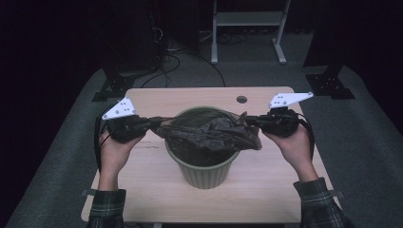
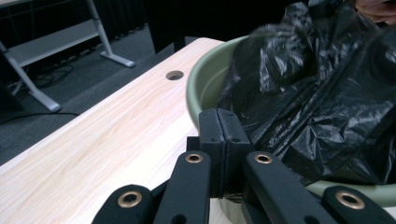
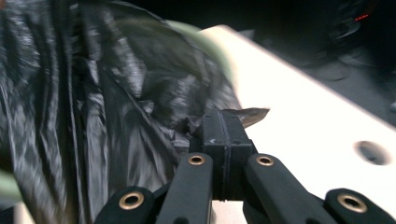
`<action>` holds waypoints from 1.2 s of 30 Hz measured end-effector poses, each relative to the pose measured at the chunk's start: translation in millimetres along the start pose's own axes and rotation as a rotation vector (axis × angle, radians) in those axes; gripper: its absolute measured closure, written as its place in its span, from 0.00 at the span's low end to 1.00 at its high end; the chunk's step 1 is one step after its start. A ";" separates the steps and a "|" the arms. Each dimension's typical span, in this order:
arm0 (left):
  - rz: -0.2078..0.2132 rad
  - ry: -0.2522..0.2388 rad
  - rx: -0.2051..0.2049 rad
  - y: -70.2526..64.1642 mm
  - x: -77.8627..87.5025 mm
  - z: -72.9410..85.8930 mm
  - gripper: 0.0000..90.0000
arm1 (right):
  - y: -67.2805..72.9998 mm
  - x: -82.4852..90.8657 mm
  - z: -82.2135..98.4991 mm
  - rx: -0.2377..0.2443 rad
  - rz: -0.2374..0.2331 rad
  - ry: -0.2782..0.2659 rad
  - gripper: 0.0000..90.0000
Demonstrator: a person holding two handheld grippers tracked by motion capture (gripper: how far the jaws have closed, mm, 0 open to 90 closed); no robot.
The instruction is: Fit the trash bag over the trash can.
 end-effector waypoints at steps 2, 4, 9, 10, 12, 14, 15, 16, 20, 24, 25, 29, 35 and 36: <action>-0.006 0.005 0.003 2.2 -1.2 0.4 1.00 | -3.3 1.7 0.0 -0.003 0.035 -0.007 1.00; -0.018 0.017 0.009 6.6 -5.2 1.8 1.00 | -14.1 0.6 3.7 -0.028 0.080 -0.008 1.00; -0.040 0.068 0.032 16.4 -20.8 9.3 1.00 | -21.8 -10.2 11.9 -0.040 0.109 0.033 1.00; -0.046 0.079 0.041 18.7 -25.2 12.2 1.00 | -23.9 -13.9 14.6 -0.039 0.113 0.046 1.00; -0.046 0.104 0.058 22.6 -32.6 19.3 1.00 | -28.4 -22.8 23.0 -0.052 0.119 0.070 1.00; -0.041 0.120 0.065 23.1 -35.8 24.4 1.00 | -29.8 -26.3 28.9 -0.060 0.118 0.081 1.00; -0.038 0.128 0.069 23.3 -36.5 26.9 1.00 | -30.1 -27.6 31.9 -0.063 0.114 0.086 1.00; -0.038 0.133 0.074 23.9 -36.7 29.8 1.00 | -30.2 -28.3 35.0 -0.063 0.117 0.094 1.00; -0.021 0.125 0.092 24.1 -36.3 34.2 1.00 | -30.0 -29.6 44.2 -0.081 0.102 0.096 1.00; -0.027 0.140 0.094 22.2 -40.6 35.1 1.00 | -24.9 -36.2 55.7 -0.099 0.067 0.092 1.00; -0.035 0.138 0.099 22.8 -40.7 34.7 1.00 | -23.3 -39.0 57.2 -0.101 0.067 0.094 1.00; -0.061 0.151 0.109 28.8 -38.1 34.6 1.00 | -21.9 -44.3 57.1 -0.100 0.071 0.097 1.00; -0.052 0.128 0.144 34.6 -28.1 40.7 1.00 | -18.2 -49.7 51.0 -0.080 0.070 0.093 1.00; -0.039 0.122 0.144 33.0 -29.5 40.0 1.00 | -18.7 -49.1 52.2 -0.082 0.069 0.092 1.00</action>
Point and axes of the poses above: each handheld gripper's, and its own axes: x roughly backward along the jaws, z roughly out of its underside, y roughly to its left, the point moved 2 cm from there along -x, roughly forward along the jaws
